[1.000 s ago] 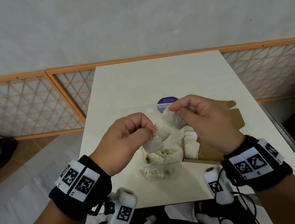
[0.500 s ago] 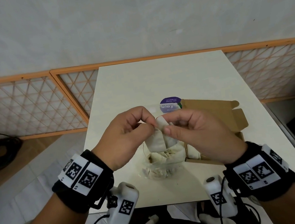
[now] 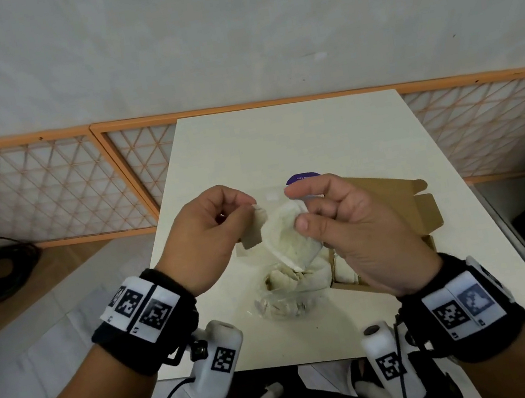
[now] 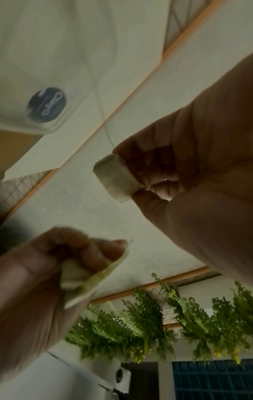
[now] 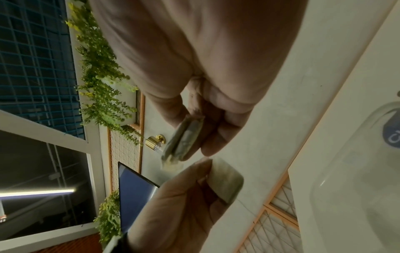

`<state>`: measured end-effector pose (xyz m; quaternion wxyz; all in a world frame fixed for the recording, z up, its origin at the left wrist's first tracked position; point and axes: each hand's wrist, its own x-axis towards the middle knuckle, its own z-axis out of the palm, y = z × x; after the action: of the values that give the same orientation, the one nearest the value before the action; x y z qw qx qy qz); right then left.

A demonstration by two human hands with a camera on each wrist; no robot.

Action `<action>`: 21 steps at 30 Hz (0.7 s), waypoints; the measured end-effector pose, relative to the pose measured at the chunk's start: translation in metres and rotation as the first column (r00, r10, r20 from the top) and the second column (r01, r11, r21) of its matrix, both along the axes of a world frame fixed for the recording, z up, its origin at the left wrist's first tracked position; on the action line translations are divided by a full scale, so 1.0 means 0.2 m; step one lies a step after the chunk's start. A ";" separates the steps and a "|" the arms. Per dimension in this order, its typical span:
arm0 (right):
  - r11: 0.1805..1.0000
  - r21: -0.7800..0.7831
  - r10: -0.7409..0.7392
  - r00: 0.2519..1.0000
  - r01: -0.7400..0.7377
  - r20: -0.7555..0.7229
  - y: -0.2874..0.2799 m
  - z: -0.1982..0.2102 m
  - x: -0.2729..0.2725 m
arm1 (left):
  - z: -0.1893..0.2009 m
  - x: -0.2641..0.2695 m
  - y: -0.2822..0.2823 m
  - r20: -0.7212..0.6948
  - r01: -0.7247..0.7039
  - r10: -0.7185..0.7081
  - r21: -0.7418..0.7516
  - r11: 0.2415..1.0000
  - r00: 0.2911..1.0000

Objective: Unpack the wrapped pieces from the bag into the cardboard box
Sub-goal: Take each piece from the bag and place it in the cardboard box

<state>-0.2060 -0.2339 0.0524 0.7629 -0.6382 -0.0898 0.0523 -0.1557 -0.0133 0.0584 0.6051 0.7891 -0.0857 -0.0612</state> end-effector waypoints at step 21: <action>0.936 -0.201 -0.291 0.957 0.288 0.016 0.09 -0.14 0.06 | -0.04 -0.05 -0.12 -0.218 0.003 -0.060 -0.253 0.967 0.974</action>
<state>-0.1939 -0.2159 0.0237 0.6943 -0.7180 0.0163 -0.0470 -0.1662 -0.0374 0.0506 0.7050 0.6926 -0.0366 -0.1482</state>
